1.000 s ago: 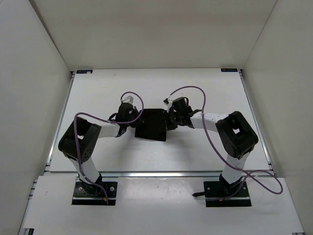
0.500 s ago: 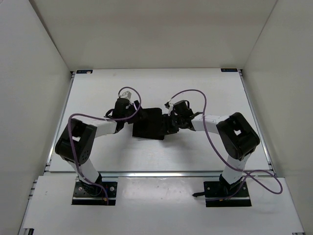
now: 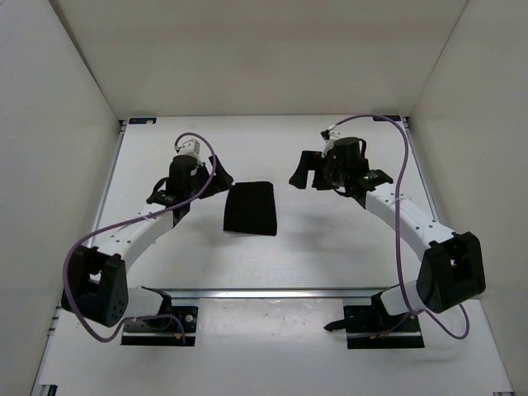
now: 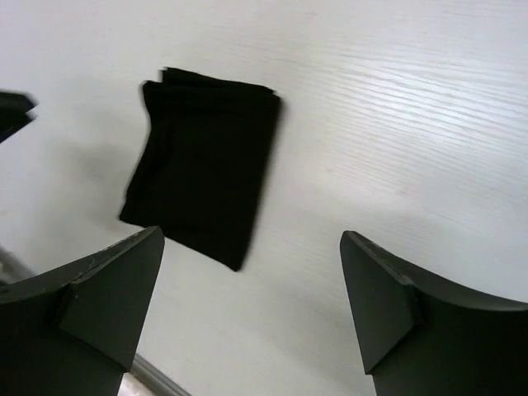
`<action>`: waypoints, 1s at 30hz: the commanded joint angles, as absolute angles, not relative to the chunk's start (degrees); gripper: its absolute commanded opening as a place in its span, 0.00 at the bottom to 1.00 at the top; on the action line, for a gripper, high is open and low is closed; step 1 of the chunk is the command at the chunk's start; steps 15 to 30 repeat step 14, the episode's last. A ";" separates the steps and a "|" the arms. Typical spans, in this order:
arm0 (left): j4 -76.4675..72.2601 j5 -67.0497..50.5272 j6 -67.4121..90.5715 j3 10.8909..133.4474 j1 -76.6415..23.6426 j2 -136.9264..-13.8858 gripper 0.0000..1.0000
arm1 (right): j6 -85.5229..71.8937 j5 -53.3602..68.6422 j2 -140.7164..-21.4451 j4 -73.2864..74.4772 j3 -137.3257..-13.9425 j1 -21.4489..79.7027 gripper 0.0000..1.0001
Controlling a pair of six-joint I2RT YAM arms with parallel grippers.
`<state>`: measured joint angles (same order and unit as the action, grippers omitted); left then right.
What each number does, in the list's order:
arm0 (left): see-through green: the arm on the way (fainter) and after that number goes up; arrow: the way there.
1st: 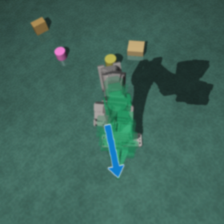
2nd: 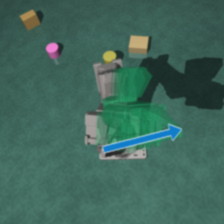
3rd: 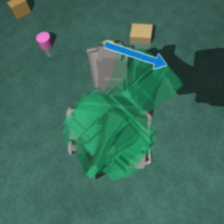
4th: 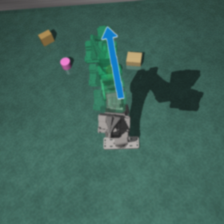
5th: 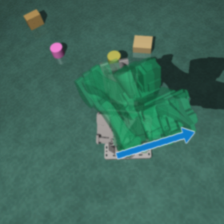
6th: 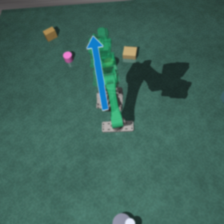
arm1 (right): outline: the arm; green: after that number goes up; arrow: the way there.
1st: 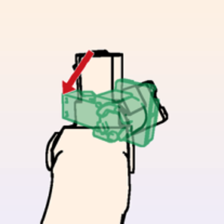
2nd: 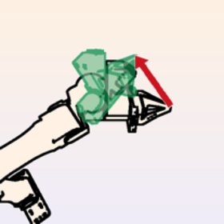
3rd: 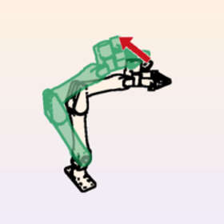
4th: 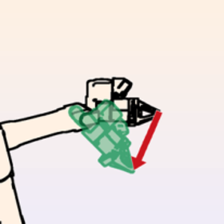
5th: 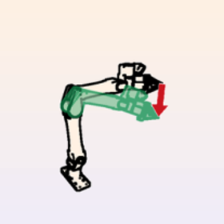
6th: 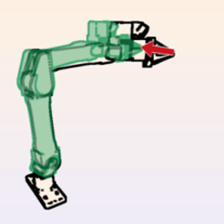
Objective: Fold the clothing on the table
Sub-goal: Fold the skirt
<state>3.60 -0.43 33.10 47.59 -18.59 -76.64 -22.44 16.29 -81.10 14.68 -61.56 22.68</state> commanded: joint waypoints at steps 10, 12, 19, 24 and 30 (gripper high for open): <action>21.53 -4.83 26.11 49.57 -24.35 -71.55 0.99 | -19.77 9.92 -76.39 23.47 -54.68 16.97 0.99; 23.72 -4.22 25.49 49.05 -24.17 -70.76 0.98 | -20.13 12.12 -75.94 22.59 -53.45 15.48 0.99; 25.56 -3.69 23.57 49.39 -24.43 -70.66 0.99 | -19.34 12.57 -75.33 23.20 -53.17 14.42 0.99; 25.56 -3.69 23.57 49.39 -24.43 -70.66 0.99 | -19.34 12.57 -75.33 23.20 -53.17 14.42 0.99; 25.56 -3.69 23.57 49.39 -24.43 -70.66 0.99 | -19.34 12.57 -75.33 23.20 -53.17 14.42 0.99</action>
